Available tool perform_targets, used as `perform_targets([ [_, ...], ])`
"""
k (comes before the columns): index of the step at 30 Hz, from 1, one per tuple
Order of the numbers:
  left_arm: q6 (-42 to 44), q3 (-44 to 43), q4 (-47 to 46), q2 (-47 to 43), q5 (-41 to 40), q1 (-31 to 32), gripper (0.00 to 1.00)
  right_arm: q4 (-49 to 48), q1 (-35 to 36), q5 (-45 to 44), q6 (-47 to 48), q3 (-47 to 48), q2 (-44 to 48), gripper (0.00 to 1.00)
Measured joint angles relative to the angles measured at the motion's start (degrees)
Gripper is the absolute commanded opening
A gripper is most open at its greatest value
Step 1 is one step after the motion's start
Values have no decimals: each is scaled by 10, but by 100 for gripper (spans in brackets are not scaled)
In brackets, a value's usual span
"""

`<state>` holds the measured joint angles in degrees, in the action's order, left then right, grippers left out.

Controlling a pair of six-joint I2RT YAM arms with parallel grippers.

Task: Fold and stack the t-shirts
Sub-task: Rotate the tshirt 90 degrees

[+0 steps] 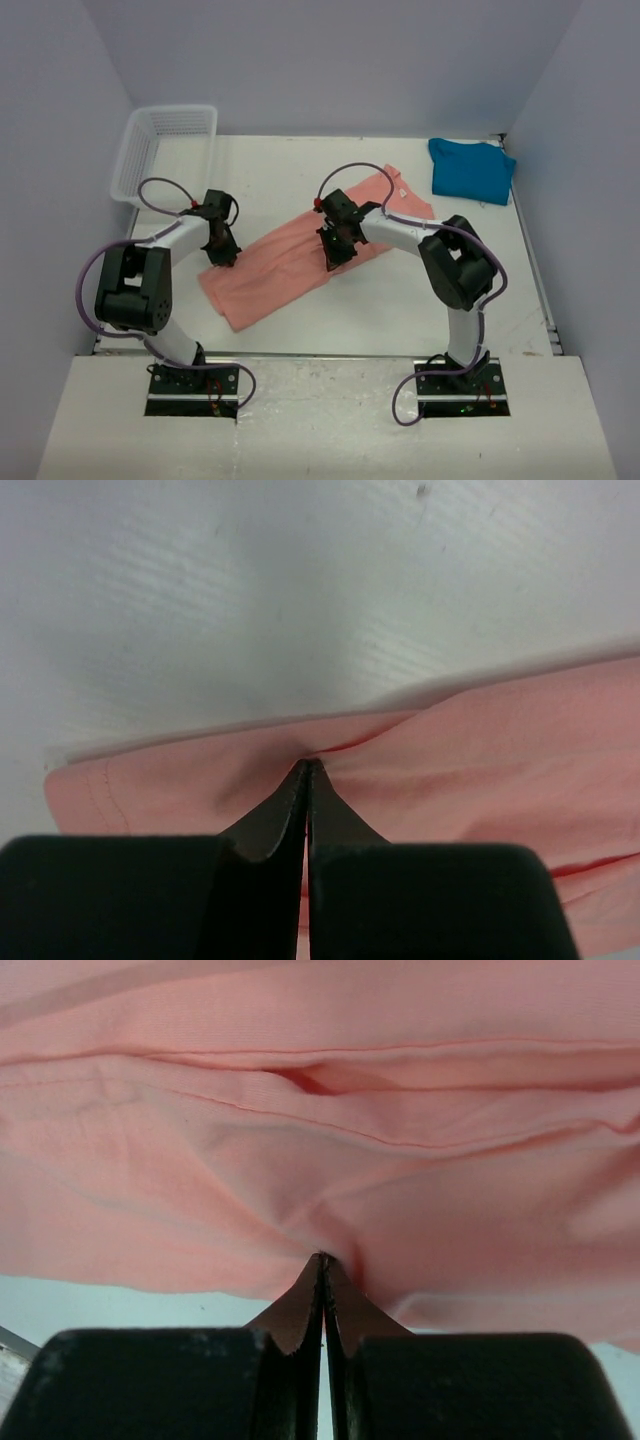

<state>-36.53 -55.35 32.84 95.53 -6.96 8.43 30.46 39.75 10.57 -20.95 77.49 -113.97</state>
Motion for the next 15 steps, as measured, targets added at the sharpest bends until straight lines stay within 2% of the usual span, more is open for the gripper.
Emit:
perform_targets([
  [6, -19, 68, 22, -77, 3, 40, 0, 22, -4, -30, 4, -11, 29, 0],
  [11, -44, 59, 61, -127, -44, 158, 0, 23, -12, -60, 7, -33, 70, 1],
  [12, -45, 44, 73, -136, -61, 185, 0, 23, -13, -67, 6, -37, 85, 3],
  [15, -38, -24, 90, -155, -103, 236, 0, 24, -14, -85, 2, -37, 139, 26],
])
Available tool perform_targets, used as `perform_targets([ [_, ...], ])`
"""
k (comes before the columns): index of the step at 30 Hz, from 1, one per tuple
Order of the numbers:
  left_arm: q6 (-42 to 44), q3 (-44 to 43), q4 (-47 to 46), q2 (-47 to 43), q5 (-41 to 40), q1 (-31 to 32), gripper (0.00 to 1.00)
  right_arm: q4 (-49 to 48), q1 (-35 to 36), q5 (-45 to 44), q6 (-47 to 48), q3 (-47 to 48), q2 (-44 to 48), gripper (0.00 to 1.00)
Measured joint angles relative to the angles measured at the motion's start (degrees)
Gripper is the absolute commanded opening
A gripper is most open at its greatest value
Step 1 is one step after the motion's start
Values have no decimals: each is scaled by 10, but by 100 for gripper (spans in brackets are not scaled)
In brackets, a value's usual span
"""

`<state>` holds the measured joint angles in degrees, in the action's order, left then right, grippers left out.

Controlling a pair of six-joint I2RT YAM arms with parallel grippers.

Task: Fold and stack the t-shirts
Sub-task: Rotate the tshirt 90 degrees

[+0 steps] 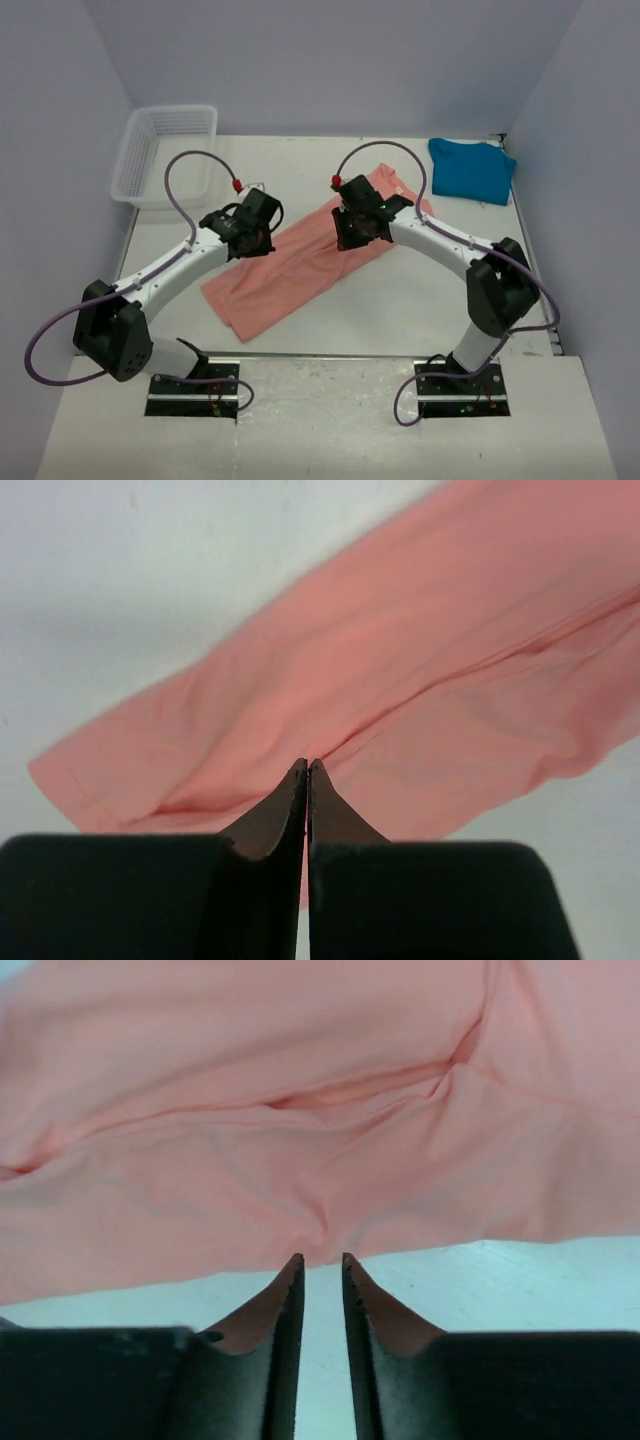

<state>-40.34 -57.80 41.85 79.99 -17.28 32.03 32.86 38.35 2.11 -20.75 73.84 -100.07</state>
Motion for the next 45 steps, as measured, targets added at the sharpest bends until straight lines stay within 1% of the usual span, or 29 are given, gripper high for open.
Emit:
perform_targets([
  [1, 8, -28, 2, -1, -10, 5, 0, 2, 0, -7, -1, 3, 19, 39],
  [3, 31, -94, -1, 9, -23, 7, 0, 5, -1, -19, -6, 17, 48, 53],
  [4, 47, -132, -7, 22, -25, 6, 0, 5, -1, -26, -8, 24, 59, 56],
  [5, 64, -168, -13, 41, -21, 5, 0, 4, -1, -30, -10, 29, 68, 56],
  [6, 87, -203, -19, 61, -7, 3, 0, 3, -1, -33, -12, 30, 76, 47],
  [7, 101, -256, -28, 104, 7, 3, 0, 4, -1, -40, -14, 29, 84, 28],
  [8, 117, -300, -37, 141, 24, 2, 0, 3, -1, -44, -16, 24, 91, 3],
  [9, 133, -344, -44, 185, 42, 2, 0, 2, -2, -47, -19, 16, 97, 0],
  [12, 171, -429, -69, 301, 101, 1, 0, 0, -7, -61, -46, -25, 111, 0],
  [15, 196, -469, -73, 382, 170, -2, 0, 2, -28, -70, -64, -73, 122, 0],
  [18, 219, -503, -75, 442, 248, -5, 0, 5, -57, -80, -82, -114, 144, 0],
  [23, 241, -537, -98, 497, 356, -9, 0, 3, -80, -83, -93, -151, 196, 0],
  [28, 249, -565, -131, 532, 466, -17, 0, -4, -80, -79, -93, -163, 207, 0],
  [34, 236, -663, -173, 634, 595, -40, 0, 0, -80, -73, -97, -190, 229, 0],
  [37, 225, -687, -187, 682, 631, -47, 0, 1, -80, -73, -97, -195, 249, 0],
  [40, 212, -688, -187, 718, 649, -53, 0, 1, -80, -73, -97, -199, 265, 0],
  [42, 205, -688, -196, 725, 667, -57, 0, 1, -80, -73, -97, -202, 275, 0],
  [45, 205, -693, -194, 725, 657, -60, 0, 1, -80, -71, -98, -209, 285, 0],
])
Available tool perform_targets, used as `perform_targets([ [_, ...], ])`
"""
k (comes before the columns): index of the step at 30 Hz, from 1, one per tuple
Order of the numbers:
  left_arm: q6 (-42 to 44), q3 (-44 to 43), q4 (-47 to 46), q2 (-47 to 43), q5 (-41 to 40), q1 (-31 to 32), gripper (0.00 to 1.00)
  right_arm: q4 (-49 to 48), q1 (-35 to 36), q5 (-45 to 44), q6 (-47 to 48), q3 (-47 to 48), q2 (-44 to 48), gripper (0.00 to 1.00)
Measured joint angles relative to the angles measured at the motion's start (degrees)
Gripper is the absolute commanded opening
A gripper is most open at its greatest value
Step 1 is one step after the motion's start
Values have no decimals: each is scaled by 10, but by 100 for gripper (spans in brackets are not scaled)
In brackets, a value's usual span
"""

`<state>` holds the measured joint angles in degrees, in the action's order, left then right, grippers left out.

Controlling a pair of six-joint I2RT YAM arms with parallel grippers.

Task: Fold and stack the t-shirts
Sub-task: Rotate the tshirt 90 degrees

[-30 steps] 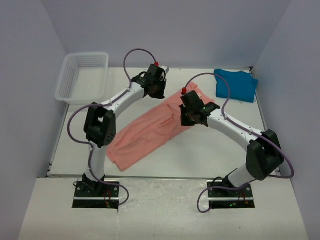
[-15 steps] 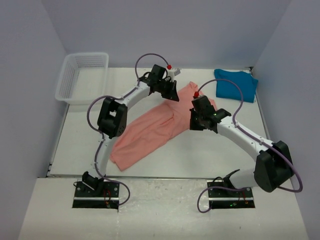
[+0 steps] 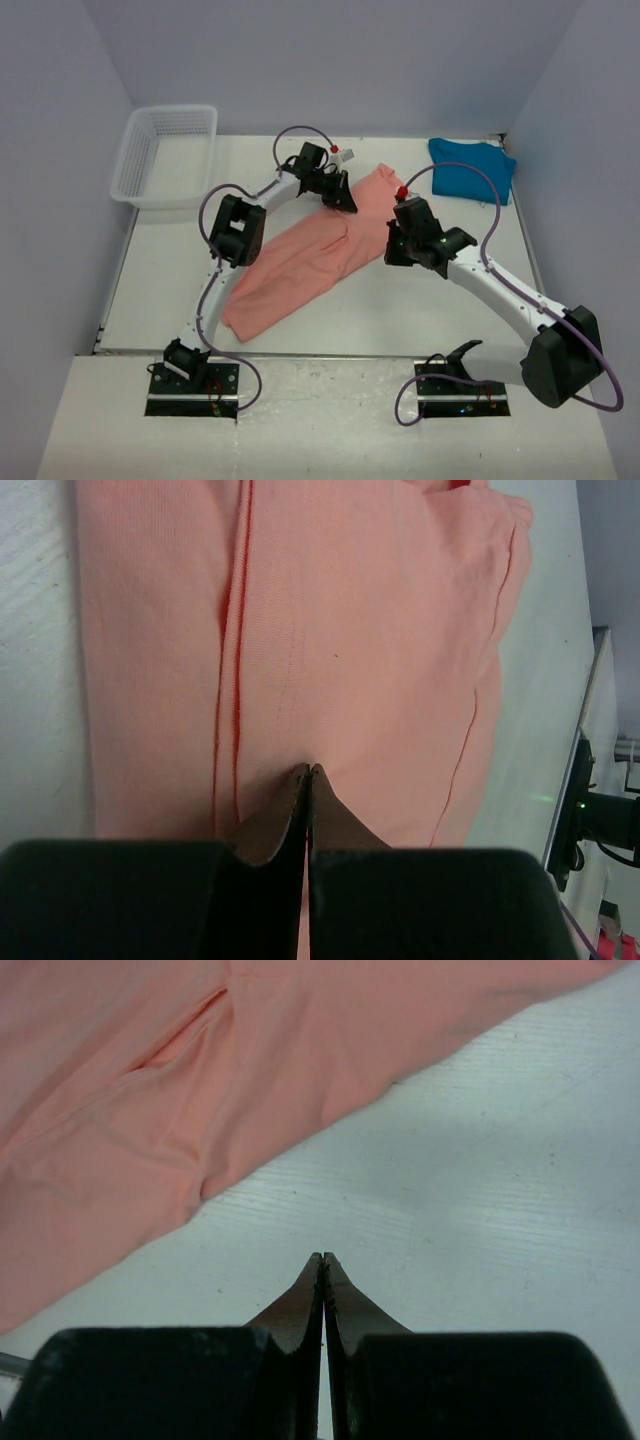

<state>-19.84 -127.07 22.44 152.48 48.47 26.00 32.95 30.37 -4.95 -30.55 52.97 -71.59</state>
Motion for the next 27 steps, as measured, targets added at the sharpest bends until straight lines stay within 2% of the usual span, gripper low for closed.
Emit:
perform_targets([
  [6, -10, 3, -7, 0, -20, -21, 0, 0, 0, 6, -3, -8, 4, 0],
  [12, -25, 13, -23, -6, -30, -98, 0, -16, 3, 61, -6, -13, 0, 0],
  [15, -28, 13, -27, -7, -36, -139, 0, -41, 30, 99, -5, -14, -27, 0],
  [17, -31, 20, -35, -11, -41, -161, 0, -46, 63, 123, -1, 0, -68, 8],
  [18, -33, 26, -39, -15, -43, -170, 0, -44, 82, 132, 2, 19, -97, 23],
  [21, -36, 40, -44, -24, -50, -188, 0, -45, 130, 159, 12, 89, -189, 47],
  [27, -35, 82, -41, -59, -76, -196, 0, -52, 196, 205, 23, 207, -303, 55],
])
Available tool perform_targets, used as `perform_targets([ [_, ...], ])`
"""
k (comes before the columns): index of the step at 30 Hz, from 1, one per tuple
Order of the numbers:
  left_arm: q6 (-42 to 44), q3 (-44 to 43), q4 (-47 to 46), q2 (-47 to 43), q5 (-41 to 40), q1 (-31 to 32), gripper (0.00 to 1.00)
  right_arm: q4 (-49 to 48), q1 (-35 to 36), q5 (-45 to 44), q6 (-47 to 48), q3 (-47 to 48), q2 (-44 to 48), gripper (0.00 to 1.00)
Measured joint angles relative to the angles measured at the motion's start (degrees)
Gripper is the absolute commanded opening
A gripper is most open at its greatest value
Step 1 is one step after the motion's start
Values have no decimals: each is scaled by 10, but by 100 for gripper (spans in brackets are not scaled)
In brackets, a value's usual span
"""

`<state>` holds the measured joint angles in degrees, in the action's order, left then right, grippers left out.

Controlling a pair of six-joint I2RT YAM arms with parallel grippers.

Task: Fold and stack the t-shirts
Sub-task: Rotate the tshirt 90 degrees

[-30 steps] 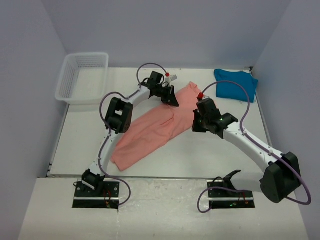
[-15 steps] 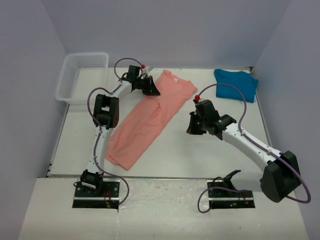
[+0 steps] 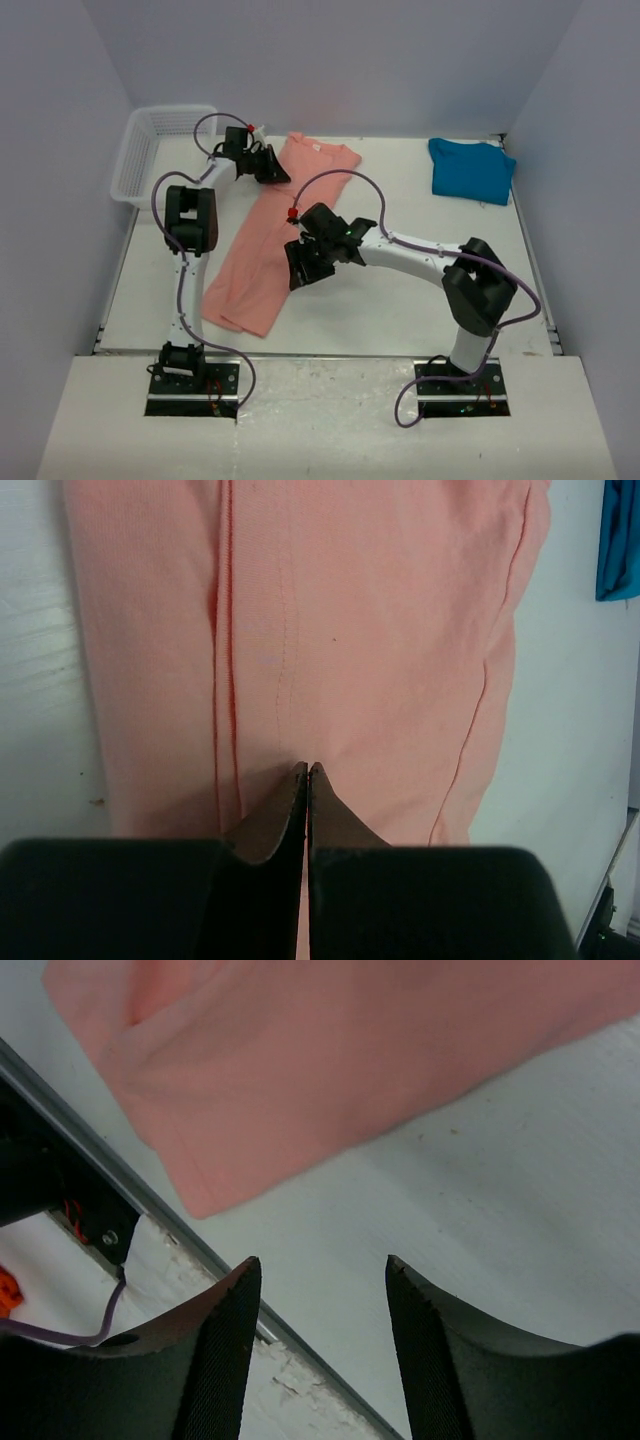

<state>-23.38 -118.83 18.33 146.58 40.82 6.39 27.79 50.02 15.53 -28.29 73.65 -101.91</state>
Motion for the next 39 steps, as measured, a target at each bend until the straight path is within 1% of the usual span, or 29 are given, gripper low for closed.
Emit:
perform_targets([
  [1, 0, 1, 3, -4, -5, -1, 0, -5, 8, 7, 0, 3, -6, 57],
  [7, -2, 1, 6, -17, -19, -12, 0, -19, 49, 48, -1, 7, -42, 57],
  [12, -2, 2, 6, -20, -21, -18, 0, -6, 89, 50, 6, 53, -110, 57],
  [16, -2, 2, 7, -20, -21, -18, 0, 6, 113, 50, 12, 85, -134, 56],
  [24, -8, 2, 6, -20, -19, -18, 0, 49, 128, 49, 29, 151, -148, 56],
  [29, -12, 2, 6, -20, -15, -18, 0, 64, 143, 50, 48, 190, -179, 56],
  [39, -11, 3, 6, -20, -5, -19, 0, 80, 156, 48, 88, 206, -233, 56],
])
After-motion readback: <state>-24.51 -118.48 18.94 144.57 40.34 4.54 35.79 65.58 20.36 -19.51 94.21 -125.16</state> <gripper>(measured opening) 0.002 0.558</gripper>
